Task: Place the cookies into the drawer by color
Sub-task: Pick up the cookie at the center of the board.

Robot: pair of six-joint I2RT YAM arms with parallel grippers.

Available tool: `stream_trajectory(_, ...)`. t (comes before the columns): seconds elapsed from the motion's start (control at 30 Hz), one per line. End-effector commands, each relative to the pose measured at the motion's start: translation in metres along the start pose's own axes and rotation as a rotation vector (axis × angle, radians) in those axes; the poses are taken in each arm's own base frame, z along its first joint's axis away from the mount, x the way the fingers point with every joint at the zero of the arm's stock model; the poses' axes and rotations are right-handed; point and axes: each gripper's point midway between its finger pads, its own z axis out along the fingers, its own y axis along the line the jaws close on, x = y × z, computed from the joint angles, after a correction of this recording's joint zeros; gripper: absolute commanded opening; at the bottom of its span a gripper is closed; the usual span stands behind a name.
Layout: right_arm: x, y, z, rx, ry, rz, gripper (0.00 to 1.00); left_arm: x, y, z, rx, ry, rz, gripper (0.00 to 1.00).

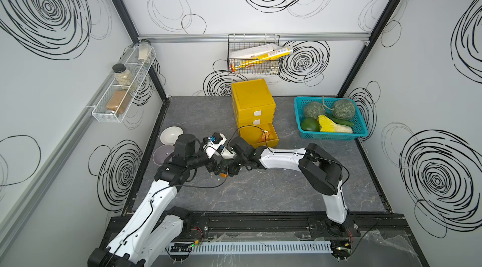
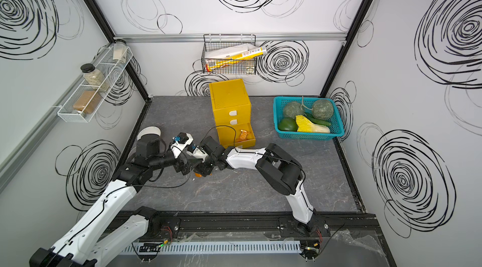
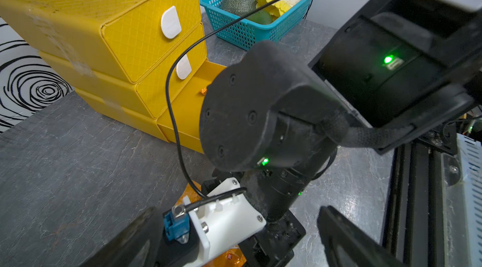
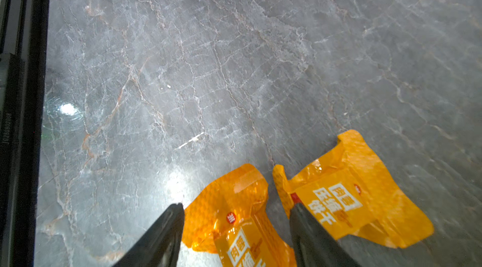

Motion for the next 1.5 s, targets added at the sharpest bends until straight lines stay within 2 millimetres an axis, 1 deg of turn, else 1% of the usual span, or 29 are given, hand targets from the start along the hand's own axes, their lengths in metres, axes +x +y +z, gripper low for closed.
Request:
stream_trajectory(0.0, 0.014, 0.007, 0.002, -0.025, 0.048, 0.007, 0.67, -0.017, -0.001, -0.005, 0.011, -0.041, 0.031, 0.99)
stream_trajectory(0.07, 0.018, 0.009, 0.001, -0.020, 0.050, 0.001, 0.66, -0.016, 0.000, -0.003, 0.002, -0.042, 0.034, 0.99)
stream_trajectory(0.17, 0.026, 0.006, 0.001, -0.003, 0.067, 0.005, 0.66, -0.015, -0.003, -0.002, 0.016, -0.044, 0.035, 0.99)
stream_trajectory(0.27, 0.032, 0.005, 0.001, 0.011, 0.081, 0.012, 0.66, -0.017, -0.001, -0.004, 0.008, -0.042, 0.026, 0.99)
stream_trajectory(0.37, 0.038, 0.002, 0.001, 0.027, 0.092, 0.023, 0.65, -0.015, -0.001, -0.002, 0.011, -0.045, 0.035, 0.99)
stream_trajectory(0.47, 0.041, 0.001, 0.000, 0.040, 0.104, 0.028, 0.62, -0.017, -0.001, -0.004, 0.013, -0.045, 0.025, 0.99)
stream_trajectory(0.57, 0.044, 0.000, -0.001, 0.062, 0.108, 0.023, 0.60, -0.015, -0.001, -0.002, 0.009, -0.047, 0.030, 0.99)
stream_trajectory(0.63, 0.048, -0.001, 0.000, 0.075, 0.120, 0.026, 0.57, -0.016, -0.003, -0.002, 0.019, -0.046, 0.030, 0.99)
stream_trajectory(0.7, 0.053, -0.002, 0.001, 0.085, 0.139, 0.030, 0.49, -0.017, -0.002, -0.003, 0.016, -0.043, 0.023, 0.99)
stream_trajectory(0.8, 0.061, -0.004, 0.000, 0.105, 0.148, 0.033, 0.42, -0.015, -0.002, -0.002, 0.012, -0.045, 0.031, 0.99)
stream_trajectory(0.9, 0.066, -0.006, -0.005, 0.124, 0.156, 0.047, 0.33, -0.017, -0.003, -0.003, 0.019, -0.042, 0.027, 0.99)
stream_trajectory(1.0, 0.072, -0.008, -0.013, 0.146, 0.151, 0.051, 0.31, -0.015, 0.000, -0.002, 0.008, -0.042, 0.029, 0.99)
stream_trajectory(1.07, 0.075, -0.010, -0.018, 0.170, 0.151, 0.055, 0.29, -0.015, -0.002, -0.001, 0.017, -0.042, 0.032, 0.99)
stream_trajectory(1.2, 0.081, -0.013, -0.028, 0.199, 0.153, 0.063, 0.28, -0.015, -0.001, -0.002, 0.012, -0.041, 0.023, 0.99)
stream_trajectory(1.3, 0.084, -0.013, -0.036, 0.215, 0.137, 0.078, 0.27, -0.015, -0.004, -0.001, 0.023, -0.044, 0.029, 0.99)
stream_trajectory(1.47, 0.087, -0.010, -0.048, 0.215, 0.127, 0.105, 0.27, -0.016, -0.002, -0.002, 0.016, -0.044, 0.021, 0.99)
